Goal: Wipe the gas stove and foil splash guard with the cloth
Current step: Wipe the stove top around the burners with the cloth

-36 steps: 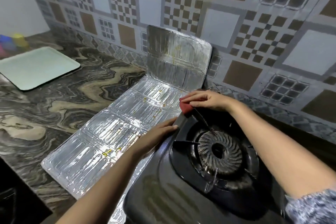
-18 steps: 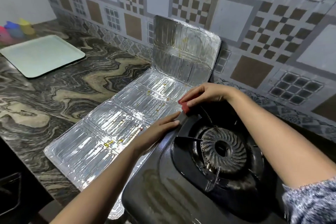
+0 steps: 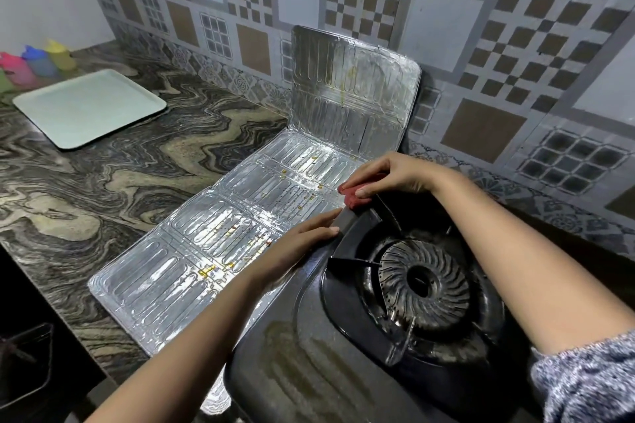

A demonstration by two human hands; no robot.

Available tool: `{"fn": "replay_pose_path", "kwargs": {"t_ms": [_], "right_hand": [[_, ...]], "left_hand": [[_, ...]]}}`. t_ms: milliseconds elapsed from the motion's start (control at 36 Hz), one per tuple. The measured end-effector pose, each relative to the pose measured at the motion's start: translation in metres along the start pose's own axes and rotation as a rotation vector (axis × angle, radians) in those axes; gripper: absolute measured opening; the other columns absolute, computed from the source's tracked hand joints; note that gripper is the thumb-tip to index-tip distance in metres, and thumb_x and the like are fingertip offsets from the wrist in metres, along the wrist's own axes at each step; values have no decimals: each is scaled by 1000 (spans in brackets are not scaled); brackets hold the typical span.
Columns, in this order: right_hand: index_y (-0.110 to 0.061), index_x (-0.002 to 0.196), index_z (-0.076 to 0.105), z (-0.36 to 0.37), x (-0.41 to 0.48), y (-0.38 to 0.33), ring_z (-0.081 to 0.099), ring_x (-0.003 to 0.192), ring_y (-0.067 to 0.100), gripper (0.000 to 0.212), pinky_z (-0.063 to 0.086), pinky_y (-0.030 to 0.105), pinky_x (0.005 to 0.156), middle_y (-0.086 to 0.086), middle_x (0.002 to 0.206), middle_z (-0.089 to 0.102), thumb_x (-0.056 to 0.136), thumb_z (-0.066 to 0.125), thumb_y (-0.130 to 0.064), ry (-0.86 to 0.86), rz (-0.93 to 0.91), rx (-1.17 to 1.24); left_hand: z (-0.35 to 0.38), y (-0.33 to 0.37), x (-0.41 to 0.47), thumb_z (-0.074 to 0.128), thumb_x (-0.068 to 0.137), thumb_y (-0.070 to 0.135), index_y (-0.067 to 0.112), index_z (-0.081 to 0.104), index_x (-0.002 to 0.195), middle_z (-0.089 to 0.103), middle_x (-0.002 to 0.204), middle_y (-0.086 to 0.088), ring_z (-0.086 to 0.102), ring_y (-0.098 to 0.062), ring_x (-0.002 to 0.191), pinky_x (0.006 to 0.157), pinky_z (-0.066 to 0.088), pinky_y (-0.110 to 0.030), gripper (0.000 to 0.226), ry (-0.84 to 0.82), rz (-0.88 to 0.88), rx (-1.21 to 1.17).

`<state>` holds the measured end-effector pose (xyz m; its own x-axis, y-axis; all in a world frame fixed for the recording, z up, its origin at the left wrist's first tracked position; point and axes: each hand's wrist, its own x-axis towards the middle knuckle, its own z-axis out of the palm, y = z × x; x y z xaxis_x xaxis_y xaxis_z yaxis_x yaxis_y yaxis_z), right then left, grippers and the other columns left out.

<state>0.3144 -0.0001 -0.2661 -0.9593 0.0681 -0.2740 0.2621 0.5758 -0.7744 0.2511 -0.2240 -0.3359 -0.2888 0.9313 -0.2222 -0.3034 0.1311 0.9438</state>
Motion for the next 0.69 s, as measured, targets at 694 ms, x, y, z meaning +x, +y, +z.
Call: {"fn": "replay_pose_path", "kwargs": {"t_ms": [694], "right_hand": [[-24, 119, 62, -1, 4, 29, 43, 123, 11, 29, 26, 35, 112, -3, 132, 51, 92, 54, -29, 495, 137, -177]], "left_hand": [[-3, 41, 79, 55, 88, 12, 28, 50, 122, 48, 139, -4, 40, -15, 132, 111, 32, -34, 38, -107, 76, 250]]}}
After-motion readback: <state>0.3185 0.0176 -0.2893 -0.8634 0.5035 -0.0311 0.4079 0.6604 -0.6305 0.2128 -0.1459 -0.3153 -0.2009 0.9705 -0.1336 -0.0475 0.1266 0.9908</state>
